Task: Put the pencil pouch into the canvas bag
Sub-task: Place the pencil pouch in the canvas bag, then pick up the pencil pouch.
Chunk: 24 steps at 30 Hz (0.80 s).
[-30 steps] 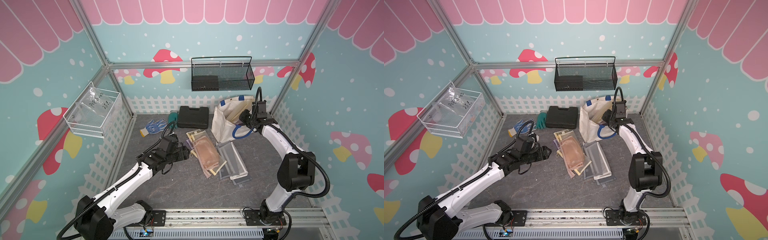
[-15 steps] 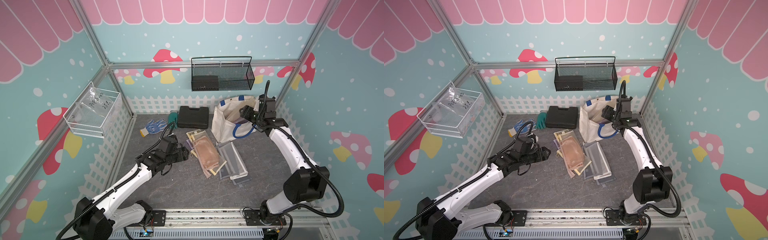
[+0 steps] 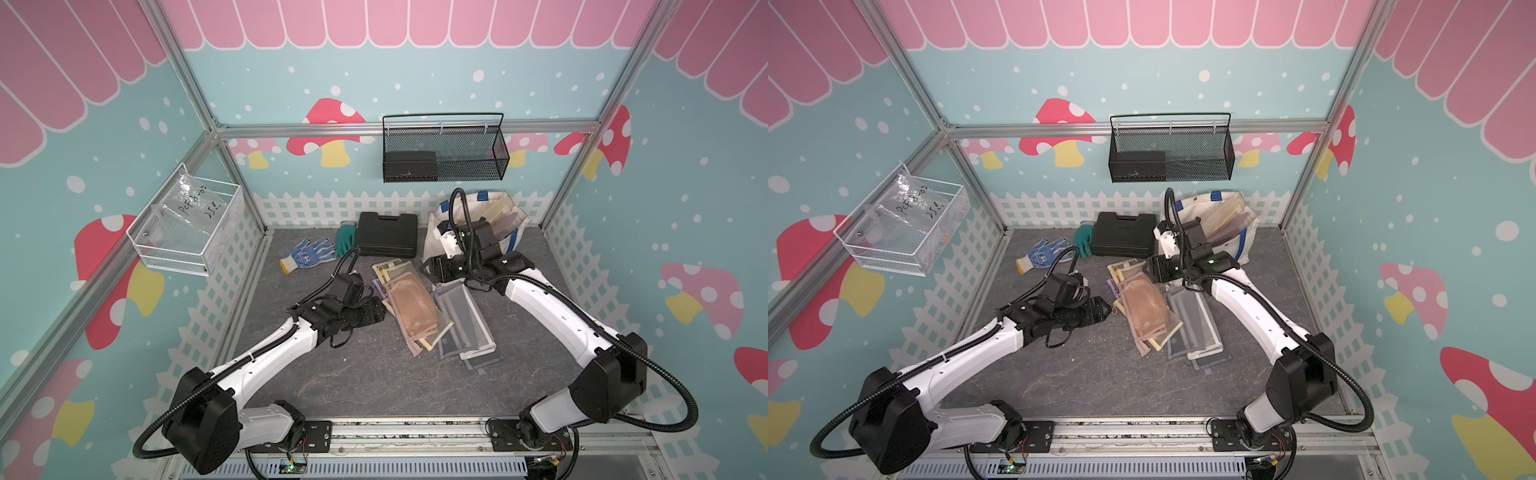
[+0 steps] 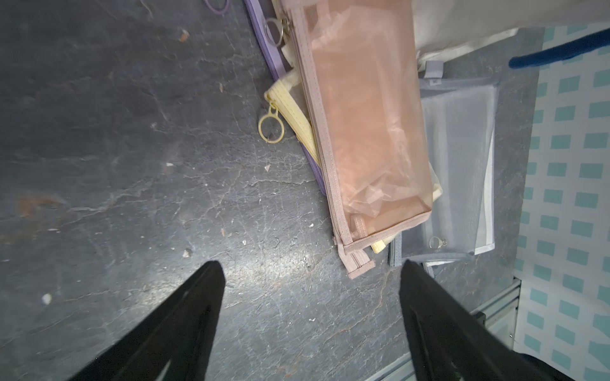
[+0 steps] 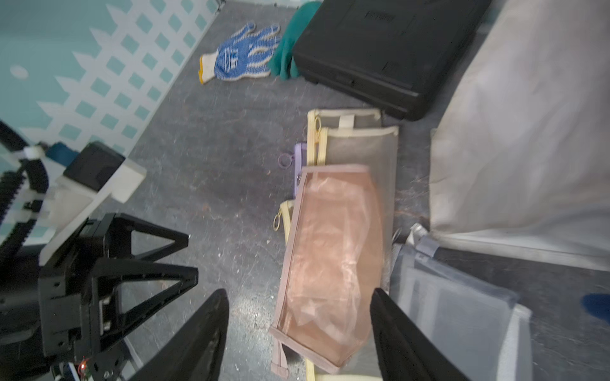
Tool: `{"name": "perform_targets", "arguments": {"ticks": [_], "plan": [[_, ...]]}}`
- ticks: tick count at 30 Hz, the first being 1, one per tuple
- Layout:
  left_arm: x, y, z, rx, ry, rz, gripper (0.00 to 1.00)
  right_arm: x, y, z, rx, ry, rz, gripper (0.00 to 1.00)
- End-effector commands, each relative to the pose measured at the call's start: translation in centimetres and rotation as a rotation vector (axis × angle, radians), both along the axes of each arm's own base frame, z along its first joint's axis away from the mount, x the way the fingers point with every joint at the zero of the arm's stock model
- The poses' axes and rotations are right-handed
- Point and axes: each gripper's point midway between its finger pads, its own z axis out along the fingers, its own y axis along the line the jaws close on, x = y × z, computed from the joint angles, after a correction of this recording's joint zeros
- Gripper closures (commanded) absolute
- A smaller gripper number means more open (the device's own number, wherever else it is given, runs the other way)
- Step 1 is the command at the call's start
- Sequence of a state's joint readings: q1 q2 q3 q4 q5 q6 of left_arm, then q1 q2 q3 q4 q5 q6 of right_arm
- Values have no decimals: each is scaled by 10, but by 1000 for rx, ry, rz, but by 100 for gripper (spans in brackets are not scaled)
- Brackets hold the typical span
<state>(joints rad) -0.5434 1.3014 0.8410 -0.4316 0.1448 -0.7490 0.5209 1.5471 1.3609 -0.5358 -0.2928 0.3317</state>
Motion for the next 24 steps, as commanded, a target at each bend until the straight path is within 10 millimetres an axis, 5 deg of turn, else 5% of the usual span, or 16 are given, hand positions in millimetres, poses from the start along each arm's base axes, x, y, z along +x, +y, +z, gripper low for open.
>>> {"name": "perform_targets", "arguments": {"ticks": [1,9,24], "plan": [[3,-9,-6,-76,24,30,19,-7,12,-37,-54,57,63,32],[19,-25,-24,-117,46,32,22,14,-1,-109,-214,195,-78,36],[57,-54,-55,-151,47,17,24,42,-7,-167,-274,260,-121,32]]}}
